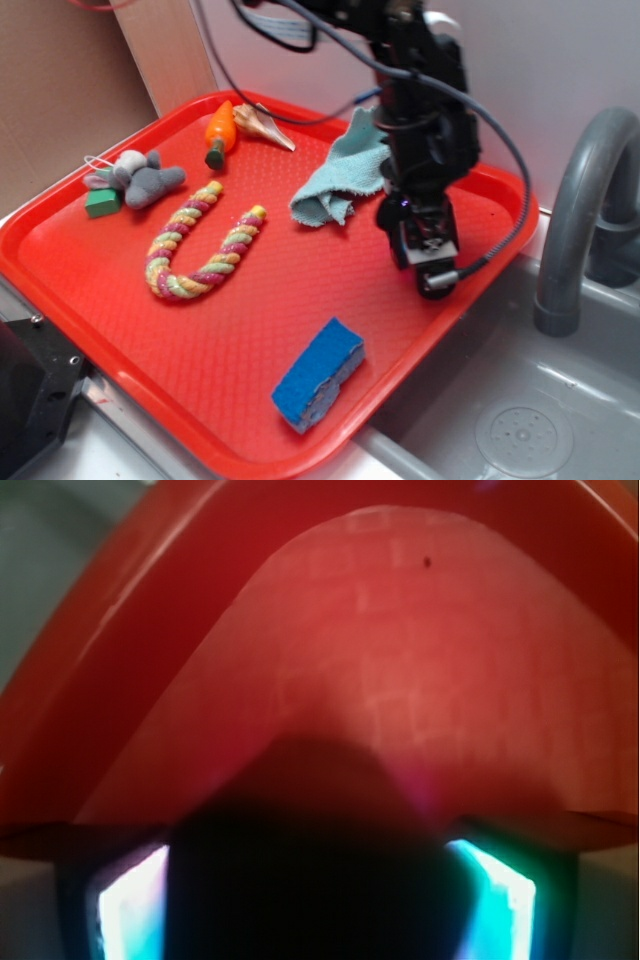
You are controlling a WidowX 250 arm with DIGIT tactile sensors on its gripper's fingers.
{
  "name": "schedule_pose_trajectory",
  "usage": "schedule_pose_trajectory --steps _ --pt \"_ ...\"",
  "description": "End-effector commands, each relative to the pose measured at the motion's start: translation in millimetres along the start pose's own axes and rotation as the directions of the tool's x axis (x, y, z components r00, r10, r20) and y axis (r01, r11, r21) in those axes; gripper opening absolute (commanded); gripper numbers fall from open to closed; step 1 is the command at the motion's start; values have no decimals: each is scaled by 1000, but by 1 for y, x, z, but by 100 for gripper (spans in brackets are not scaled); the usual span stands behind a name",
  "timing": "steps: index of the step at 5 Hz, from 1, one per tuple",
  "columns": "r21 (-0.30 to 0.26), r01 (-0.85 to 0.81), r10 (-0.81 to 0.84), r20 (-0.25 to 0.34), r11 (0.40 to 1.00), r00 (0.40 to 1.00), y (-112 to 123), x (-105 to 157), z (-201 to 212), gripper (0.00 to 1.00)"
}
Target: Grab the black box.
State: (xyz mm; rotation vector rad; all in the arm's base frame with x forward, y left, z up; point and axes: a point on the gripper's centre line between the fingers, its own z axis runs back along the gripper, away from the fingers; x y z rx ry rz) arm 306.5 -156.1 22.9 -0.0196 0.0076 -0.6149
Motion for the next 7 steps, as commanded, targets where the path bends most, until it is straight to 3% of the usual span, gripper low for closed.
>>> schedule_pose_trajectory --steps 1,2,3,4,5,6,7 --pt "-9 1 -1 64 1000 998 -13 -6 32 0" --pt "-11 -1 3 154 1000 988 -12 -34 81 0" --pt "32 -69 59 242 997 968 -17 -68 129 0" --pt "7 -150 141 293 989 945 -15 -106 177 0" --pt "-19 -209 208 220 978 953 1 -91 208 0" --pt "-7 -313 312 123 950 942 40 -71 169 0" --pt "30 -347 344 68 937 936 55 -63 153 0"
